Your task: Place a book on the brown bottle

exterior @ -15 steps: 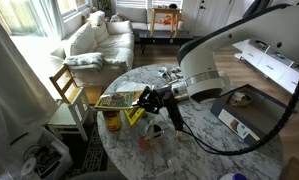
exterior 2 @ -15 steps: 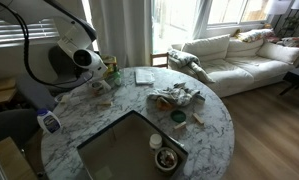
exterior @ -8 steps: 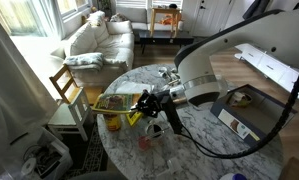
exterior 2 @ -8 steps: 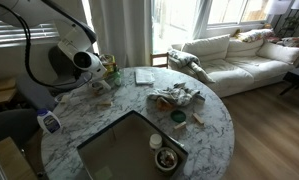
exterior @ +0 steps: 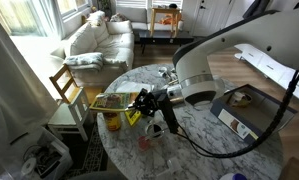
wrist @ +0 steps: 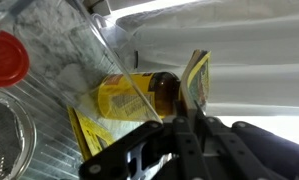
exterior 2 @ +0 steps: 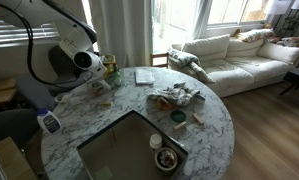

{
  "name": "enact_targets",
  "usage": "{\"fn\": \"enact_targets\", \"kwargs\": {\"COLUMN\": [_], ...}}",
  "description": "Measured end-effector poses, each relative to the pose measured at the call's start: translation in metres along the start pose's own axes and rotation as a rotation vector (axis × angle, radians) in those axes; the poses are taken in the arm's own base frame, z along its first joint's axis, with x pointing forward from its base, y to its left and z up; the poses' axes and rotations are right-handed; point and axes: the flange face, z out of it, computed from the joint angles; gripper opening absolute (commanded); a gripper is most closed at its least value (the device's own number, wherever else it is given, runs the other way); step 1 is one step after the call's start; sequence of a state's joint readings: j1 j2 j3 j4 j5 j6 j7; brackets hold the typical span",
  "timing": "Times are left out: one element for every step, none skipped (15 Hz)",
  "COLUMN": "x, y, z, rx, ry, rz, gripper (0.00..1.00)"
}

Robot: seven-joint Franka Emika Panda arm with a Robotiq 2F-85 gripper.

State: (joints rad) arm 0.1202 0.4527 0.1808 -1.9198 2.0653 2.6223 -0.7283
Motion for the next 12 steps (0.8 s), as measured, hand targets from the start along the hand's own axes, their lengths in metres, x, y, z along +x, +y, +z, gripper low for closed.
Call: {"fn": "enact_targets", "kwargs": {"x": [0.0002, 0.0004, 0.0005, 0.0004, 0.0003, 0.0001, -0.0001, -0.0001, -0.0001, -0.0008, -0.0017, -0.0025], "y": [0.0, 0.0001, 0.0005, 0.0012, 0.002, 0.0026, 0.0028, 0.0029, 0.0033, 0.0034, 0.0033, 0.0033], "z": [0.001, 0.002, 0.0031, 0.0039, 0.0043, 0.0046, 0.0048, 0.0051, 0.0054, 0.0061, 0.0069, 0.0075], "rx": [0.001, 0.001, 0.001, 0.001, 0.0, -0.001, -0.001, -0.003, -0.005, -0.006, -0.006, -0.006], "ry": [-0.001, -0.001, -0.002, -0.003, -0.003, -0.004, -0.004, -0.004, -0.004, -0.006, -0.009, -0.011], "rz": [0.0, 0.001, 0.001, 0.002, 0.003, 0.003, 0.004, 0.001, -0.002, -0.007, -0.011, -0.014], "gripper": [0.02, 0.02, 0.02, 0.02, 0.02, 0.02, 0.02, 0.02, 0.02, 0.02, 0.02, 0.02]}}
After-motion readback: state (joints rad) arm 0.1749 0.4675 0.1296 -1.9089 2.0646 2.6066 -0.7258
